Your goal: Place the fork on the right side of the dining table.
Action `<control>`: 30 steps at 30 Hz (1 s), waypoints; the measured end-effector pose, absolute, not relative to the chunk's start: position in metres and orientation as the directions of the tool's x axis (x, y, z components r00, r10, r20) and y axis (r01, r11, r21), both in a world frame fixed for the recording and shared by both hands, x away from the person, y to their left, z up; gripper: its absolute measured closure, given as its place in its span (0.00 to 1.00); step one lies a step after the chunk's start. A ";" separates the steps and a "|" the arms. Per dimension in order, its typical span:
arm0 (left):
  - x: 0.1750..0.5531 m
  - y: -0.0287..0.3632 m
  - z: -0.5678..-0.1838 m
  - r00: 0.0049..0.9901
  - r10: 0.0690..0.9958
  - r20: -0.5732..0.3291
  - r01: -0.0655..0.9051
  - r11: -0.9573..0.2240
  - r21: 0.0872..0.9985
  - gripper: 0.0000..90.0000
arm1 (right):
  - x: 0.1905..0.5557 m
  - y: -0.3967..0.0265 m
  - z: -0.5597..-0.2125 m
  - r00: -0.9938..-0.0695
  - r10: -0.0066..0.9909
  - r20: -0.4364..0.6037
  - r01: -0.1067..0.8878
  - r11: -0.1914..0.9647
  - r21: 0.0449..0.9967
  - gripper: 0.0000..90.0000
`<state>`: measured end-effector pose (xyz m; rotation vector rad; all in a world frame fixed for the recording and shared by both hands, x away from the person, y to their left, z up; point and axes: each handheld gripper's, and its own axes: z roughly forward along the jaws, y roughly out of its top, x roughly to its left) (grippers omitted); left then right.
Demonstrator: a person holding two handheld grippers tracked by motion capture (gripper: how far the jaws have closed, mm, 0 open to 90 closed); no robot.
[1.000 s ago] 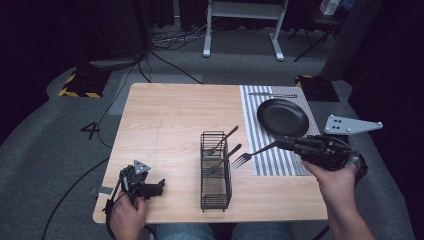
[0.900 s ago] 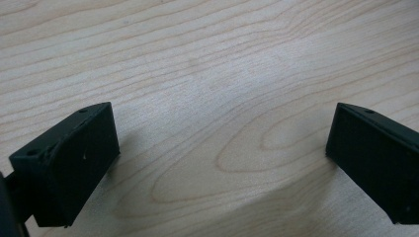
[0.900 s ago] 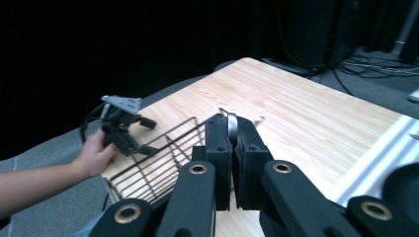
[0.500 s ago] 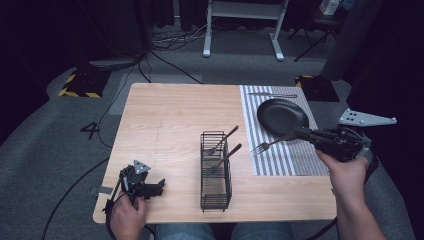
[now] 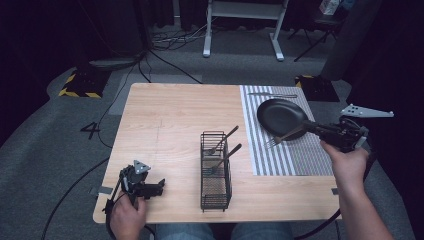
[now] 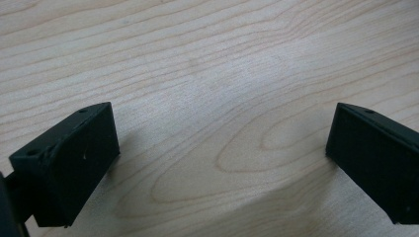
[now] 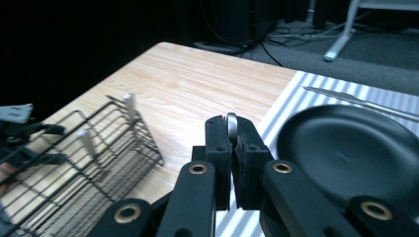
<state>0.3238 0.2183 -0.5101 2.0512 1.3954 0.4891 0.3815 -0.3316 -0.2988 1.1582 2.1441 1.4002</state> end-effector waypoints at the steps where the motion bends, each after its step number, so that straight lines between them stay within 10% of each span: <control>1: 0.324 0.218 -0.510 0.378 0.925 -0.032 0.703 -0.264 0.661 0.00 | 0.384 -0.333 -0.301 -0.608 0.778 0.156 0.455 0.181 0.872 0.97; 30: 0.324 0.218 -0.510 0.378 0.925 -0.032 0.702 -0.264 0.661 0.00 | 0.420 -0.343 -0.365 -0.508 0.824 0.252 0.607 0.135 0.783 0.96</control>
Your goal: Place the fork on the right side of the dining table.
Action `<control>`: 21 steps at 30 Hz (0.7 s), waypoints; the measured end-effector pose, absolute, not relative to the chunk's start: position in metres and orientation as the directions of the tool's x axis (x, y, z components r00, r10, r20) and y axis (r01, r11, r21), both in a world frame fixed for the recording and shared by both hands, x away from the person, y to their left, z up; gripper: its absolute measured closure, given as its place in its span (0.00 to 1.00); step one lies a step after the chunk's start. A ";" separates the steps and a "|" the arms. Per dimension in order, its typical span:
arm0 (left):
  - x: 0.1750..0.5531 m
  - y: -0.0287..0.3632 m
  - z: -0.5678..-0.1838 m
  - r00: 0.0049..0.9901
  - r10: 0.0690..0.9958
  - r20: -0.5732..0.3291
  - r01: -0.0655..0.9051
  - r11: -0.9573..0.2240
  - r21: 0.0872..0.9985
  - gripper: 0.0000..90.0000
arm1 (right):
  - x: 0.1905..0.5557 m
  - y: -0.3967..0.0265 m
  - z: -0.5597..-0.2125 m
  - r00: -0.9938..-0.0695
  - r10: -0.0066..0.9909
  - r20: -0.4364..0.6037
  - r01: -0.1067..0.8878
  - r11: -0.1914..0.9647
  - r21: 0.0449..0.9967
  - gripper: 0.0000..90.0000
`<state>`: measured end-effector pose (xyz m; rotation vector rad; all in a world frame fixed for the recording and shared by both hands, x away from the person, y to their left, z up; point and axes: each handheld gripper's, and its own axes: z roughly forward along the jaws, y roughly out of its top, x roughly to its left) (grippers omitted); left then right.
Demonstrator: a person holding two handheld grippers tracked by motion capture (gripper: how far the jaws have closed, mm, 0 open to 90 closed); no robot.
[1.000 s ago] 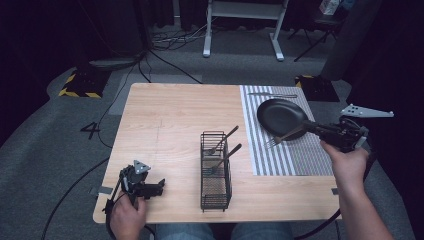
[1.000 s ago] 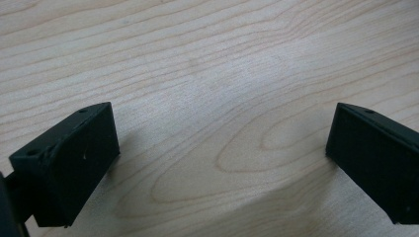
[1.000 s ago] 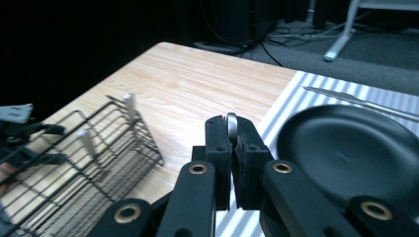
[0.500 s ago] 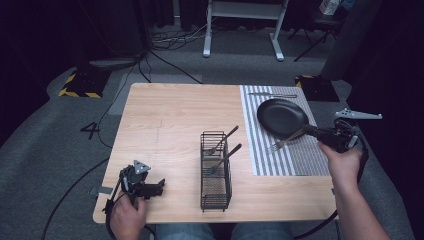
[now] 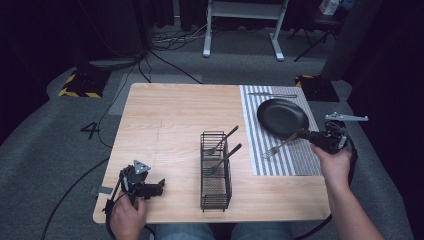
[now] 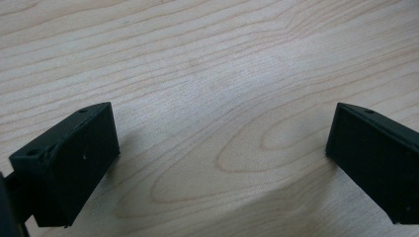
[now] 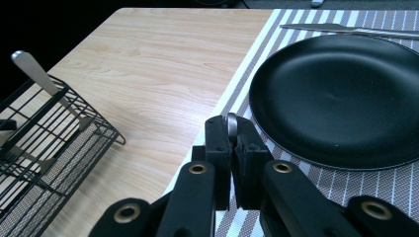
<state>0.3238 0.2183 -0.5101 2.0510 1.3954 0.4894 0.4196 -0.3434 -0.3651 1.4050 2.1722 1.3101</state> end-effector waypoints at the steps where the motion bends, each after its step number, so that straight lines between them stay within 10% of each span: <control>1: 0.324 0.218 -0.510 0.378 0.925 -0.033 0.703 -0.264 0.661 0.00 | 0.420 -0.343 -0.366 -0.507 0.825 0.251 0.607 0.135 0.783 0.96; 21: 0.324 0.218 -0.510 0.378 0.925 -0.032 0.703 -0.264 0.661 0.00 | 0.430 -0.359 -0.376 -0.449 0.835 0.318 0.652 0.063 0.756 0.92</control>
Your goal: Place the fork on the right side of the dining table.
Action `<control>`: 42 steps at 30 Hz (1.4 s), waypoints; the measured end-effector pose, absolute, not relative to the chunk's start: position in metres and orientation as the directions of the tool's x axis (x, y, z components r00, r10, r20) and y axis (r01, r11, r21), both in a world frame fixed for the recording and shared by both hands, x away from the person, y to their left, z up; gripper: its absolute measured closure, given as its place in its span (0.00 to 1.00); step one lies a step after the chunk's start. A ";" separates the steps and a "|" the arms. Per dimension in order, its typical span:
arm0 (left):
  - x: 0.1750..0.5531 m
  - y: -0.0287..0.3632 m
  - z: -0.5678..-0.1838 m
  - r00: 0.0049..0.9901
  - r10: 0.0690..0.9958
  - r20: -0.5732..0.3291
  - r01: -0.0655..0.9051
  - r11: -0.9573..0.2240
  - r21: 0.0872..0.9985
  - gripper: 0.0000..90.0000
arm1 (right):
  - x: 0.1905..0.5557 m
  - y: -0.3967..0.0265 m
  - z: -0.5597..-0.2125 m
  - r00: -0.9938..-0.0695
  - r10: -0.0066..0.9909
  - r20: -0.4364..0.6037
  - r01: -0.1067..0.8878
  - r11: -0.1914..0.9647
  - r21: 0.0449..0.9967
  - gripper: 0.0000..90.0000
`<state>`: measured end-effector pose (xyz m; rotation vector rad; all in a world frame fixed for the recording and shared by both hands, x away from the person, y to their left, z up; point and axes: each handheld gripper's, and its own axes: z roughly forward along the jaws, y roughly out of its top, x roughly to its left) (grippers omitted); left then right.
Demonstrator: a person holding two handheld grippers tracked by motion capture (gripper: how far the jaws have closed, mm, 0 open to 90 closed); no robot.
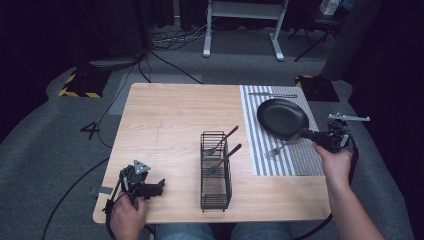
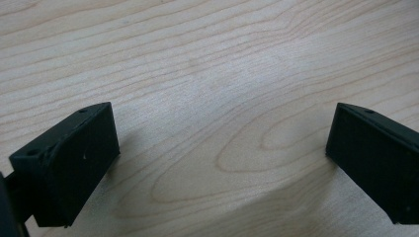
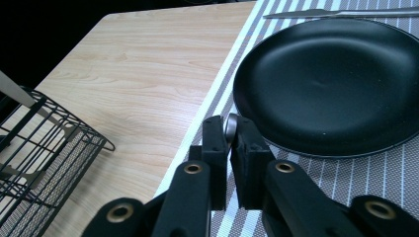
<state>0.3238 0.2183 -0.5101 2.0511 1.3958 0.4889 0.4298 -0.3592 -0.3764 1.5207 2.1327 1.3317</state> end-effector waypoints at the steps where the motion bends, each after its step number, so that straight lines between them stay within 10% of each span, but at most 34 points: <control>1: 0.324 0.218 -0.510 0.378 0.925 -0.032 0.703 -0.264 0.661 0.00 | 0.432 -0.362 -0.378 -0.439 0.838 0.324 0.661 0.057 0.748 0.90; 42: 0.324 0.218 -0.510 0.379 0.925 -0.032 0.703 -0.265 0.660 0.00 | 0.441 -0.419 -0.423 -0.298 0.867 0.399 0.767 -0.030 0.640 0.71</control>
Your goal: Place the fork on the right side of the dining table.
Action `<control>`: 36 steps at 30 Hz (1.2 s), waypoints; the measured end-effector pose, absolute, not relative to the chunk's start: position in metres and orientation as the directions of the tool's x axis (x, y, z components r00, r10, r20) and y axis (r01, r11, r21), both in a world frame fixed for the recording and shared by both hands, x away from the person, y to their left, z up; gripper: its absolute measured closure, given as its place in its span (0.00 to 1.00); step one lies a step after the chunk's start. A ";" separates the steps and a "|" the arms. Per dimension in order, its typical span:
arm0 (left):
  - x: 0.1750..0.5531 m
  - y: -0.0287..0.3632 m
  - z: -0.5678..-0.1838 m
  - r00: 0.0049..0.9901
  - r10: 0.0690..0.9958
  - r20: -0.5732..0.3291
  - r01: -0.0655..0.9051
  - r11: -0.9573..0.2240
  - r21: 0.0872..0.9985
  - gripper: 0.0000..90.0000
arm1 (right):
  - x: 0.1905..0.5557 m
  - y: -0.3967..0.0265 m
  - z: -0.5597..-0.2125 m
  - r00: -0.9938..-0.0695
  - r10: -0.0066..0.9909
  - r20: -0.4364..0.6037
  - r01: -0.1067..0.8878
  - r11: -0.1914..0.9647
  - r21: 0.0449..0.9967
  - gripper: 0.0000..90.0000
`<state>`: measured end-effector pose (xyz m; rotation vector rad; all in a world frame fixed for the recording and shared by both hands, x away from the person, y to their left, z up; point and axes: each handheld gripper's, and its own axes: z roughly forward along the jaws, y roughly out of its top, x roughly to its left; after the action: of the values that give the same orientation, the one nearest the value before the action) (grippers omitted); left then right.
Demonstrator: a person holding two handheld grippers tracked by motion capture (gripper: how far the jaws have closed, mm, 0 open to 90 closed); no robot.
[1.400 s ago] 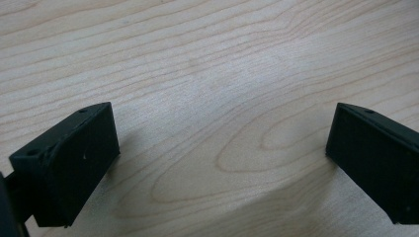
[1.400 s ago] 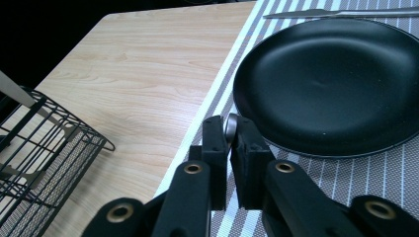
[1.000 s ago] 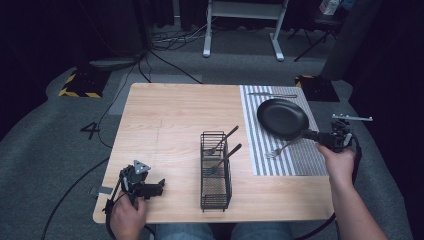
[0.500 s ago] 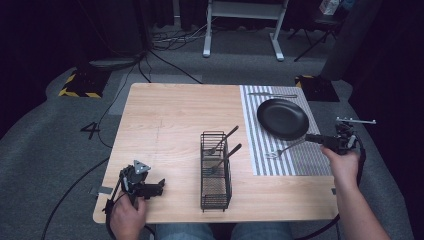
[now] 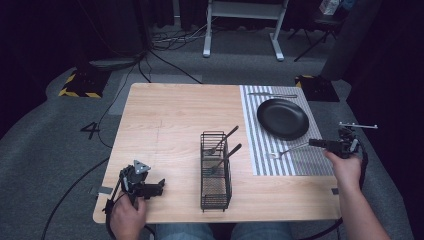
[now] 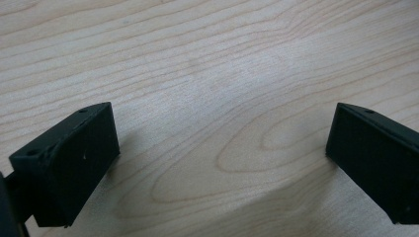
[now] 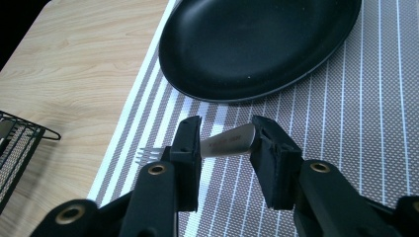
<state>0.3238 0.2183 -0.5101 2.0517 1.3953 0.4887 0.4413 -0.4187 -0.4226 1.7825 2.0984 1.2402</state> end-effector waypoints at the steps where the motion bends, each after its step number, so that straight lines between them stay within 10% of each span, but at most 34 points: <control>1: 0.324 0.218 -0.510 0.379 0.925 -0.032 0.703 -0.265 0.660 0.00 | 0.441 -0.420 -0.424 -0.298 0.866 0.403 0.769 -0.033 0.639 0.71; 36: 0.324 0.218 -0.510 0.378 0.925 -0.032 0.703 -0.264 0.661 0.00 | 0.451 -0.455 -0.473 -0.167 0.903 0.395 0.833 -0.085 0.546 0.66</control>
<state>0.3238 0.2183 -0.5101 2.0513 1.3956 0.4890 0.4507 -0.4545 -0.4735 1.9608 2.0564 1.0919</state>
